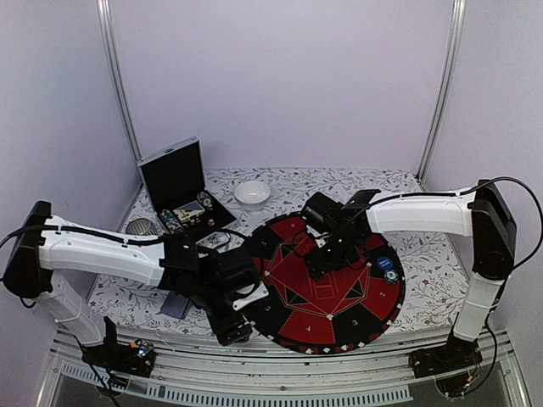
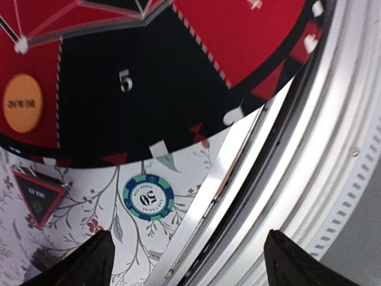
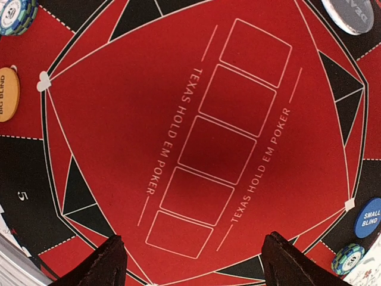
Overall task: Distribute texas hold em gaming equipment
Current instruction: Pick up the pile of poker chips from the corner of the board.
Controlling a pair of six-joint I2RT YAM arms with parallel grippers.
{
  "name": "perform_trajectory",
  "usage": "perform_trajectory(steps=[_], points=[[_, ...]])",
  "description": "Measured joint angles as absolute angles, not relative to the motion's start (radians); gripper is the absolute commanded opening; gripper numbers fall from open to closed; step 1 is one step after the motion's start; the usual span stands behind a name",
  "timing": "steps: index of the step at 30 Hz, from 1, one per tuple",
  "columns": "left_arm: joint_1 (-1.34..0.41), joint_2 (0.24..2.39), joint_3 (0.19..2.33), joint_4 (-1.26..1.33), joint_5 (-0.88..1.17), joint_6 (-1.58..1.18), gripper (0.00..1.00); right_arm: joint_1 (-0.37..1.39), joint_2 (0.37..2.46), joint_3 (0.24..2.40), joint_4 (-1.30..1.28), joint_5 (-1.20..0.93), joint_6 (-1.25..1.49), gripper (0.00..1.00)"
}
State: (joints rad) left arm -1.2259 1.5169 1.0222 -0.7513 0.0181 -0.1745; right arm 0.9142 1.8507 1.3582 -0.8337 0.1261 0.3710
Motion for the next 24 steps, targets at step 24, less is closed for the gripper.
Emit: perform_trajectory(steps=[24], points=[[-1.141, 1.781, 1.111, -0.845, 0.042, -0.274, 0.71, 0.909, 1.819, 1.262, -0.77, 0.151, 0.354, 0.8]])
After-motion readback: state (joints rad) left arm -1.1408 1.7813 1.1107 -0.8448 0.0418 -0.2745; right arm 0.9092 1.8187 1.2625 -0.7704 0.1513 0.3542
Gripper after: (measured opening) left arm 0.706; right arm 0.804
